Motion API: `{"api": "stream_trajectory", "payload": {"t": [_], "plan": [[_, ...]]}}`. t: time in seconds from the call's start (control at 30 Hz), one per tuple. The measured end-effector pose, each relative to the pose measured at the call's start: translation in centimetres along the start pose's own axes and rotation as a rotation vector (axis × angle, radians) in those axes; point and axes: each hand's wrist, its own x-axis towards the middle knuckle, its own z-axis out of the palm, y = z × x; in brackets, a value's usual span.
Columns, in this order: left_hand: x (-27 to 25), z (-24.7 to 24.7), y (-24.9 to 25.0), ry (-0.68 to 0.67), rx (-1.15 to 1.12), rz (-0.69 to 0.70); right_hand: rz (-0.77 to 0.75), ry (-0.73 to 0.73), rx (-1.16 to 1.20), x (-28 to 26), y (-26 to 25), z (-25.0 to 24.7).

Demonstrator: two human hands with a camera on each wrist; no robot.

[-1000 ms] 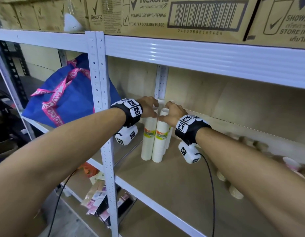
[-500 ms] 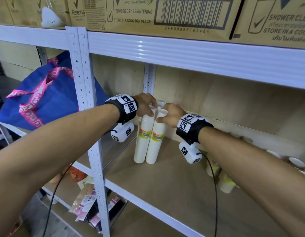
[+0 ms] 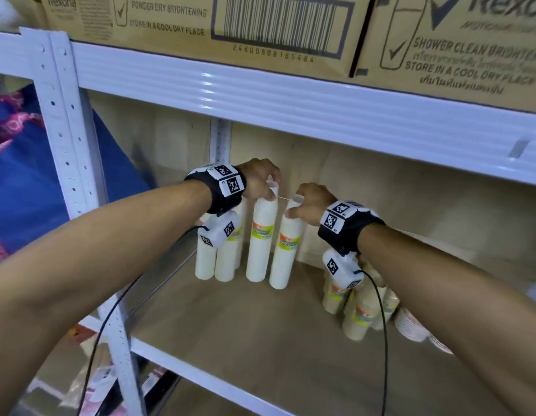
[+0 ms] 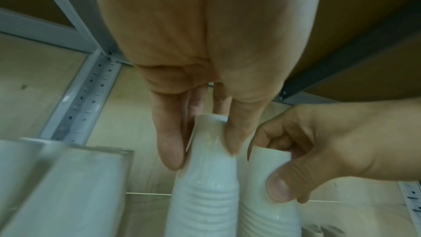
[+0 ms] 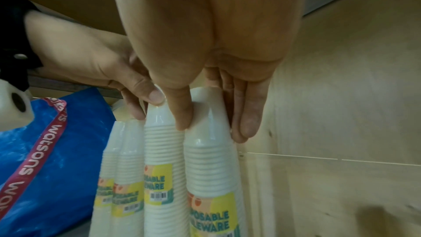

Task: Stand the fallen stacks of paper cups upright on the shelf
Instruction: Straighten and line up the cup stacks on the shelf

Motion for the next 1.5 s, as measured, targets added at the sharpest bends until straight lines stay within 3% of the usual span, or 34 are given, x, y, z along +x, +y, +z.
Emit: {"api": "stream_trajectory", "payload": {"t": [0.23, 0.57, 1.0, 1.33, 1.5], "plan": [[3.9, 2.0, 2.1, 0.005, -0.006, 0.044, 0.068, 0.003, -0.101, 1.0, 3.2, -1.3], [8.0, 4.2, 3.1, -0.012, -0.067, 0.058, 0.181, 0.037, -0.025, 3.9, 5.7, -1.3], [9.2, 5.3, 3.4, -0.046, -0.132, -0.035, 0.203, -0.009, 0.038, 6.5, 6.6, -0.1], [8.4, 4.5, 3.8, -0.038, -0.145, -0.020, 0.190, 0.055, 0.057, 6.1, 6.0, -0.5], [7.6, 2.9, 4.1, -0.031, -0.102, -0.018, 0.113, 0.089, 0.070, 4.9, 5.3, -2.3]]}}
